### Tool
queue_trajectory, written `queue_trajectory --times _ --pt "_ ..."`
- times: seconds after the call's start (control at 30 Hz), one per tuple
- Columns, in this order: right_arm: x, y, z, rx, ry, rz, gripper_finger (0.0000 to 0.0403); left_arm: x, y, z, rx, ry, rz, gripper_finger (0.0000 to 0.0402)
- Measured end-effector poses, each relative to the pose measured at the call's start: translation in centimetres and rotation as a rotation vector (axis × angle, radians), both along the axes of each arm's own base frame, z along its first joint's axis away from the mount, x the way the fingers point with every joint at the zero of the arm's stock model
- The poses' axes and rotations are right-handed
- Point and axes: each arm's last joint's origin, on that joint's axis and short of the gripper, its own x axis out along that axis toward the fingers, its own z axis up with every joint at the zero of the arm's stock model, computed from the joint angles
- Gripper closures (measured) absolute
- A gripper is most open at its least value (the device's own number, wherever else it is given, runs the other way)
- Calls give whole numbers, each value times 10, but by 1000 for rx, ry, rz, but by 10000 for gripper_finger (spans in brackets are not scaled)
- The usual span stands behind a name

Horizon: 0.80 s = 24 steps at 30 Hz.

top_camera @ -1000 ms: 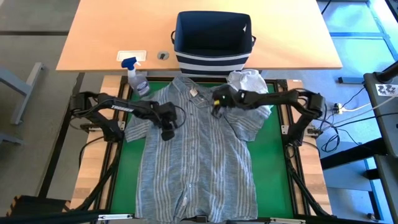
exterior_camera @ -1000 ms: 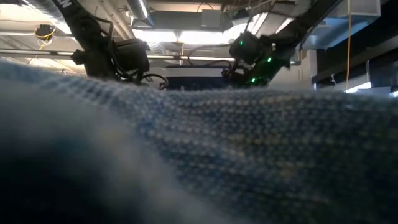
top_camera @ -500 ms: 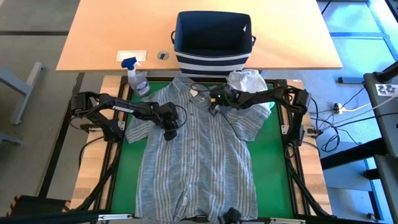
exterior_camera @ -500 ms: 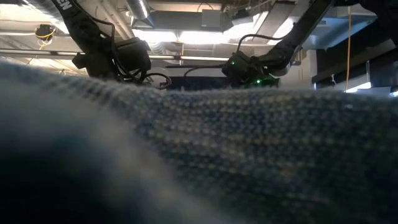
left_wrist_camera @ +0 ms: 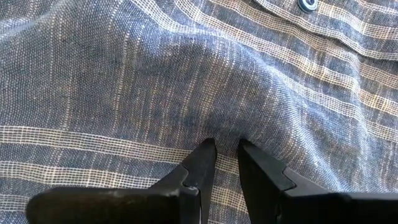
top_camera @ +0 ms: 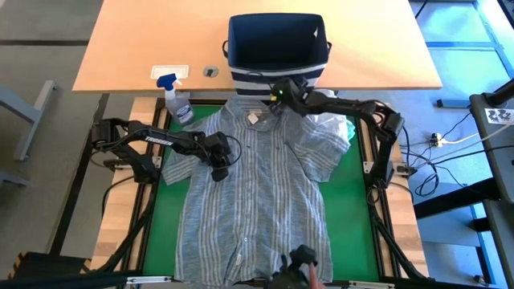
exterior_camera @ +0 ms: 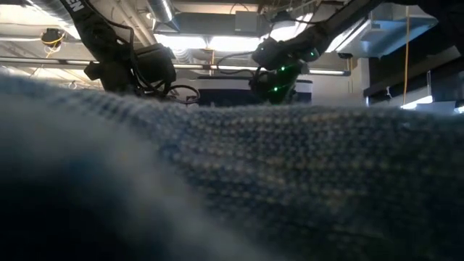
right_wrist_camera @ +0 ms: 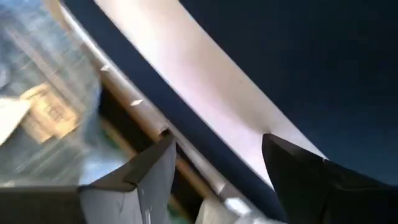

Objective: Fold laundry
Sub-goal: Fold the blue polo shirt

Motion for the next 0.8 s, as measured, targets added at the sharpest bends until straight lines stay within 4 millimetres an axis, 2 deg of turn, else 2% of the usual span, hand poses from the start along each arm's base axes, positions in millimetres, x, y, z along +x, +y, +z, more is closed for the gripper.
queue_trajectory --times 0.07,0.13,0.23,0.3,0.43,0.6,0.7,0.8 --pt "0 3 5 97 21 39 160 0 0 0 1 1 -2 331" --pt "0 16 9 244 20 135 160 0 0 0 1 1 -2 331" --pt "4 45 19 468 -60 323 160 0 0 0 0 1 -2 331" --pt "5 68 18 598 -74 444 160 0 0 0 -7 -2 -6 331" --pt "4 114 -10 729 21 563 160 0 -1 2 -29 -17 -16 331" --pt "-9 165 -54 818 138 601 160 -2 -2 5 -35 -24 -21 331" --pt "-17 189 -77 843 140 605 160 -2 -3 5 -42 -20 -24 331" --pt "-21 207 -86 812 135 604 160 -4 -10 5 -53 24 -45 331"
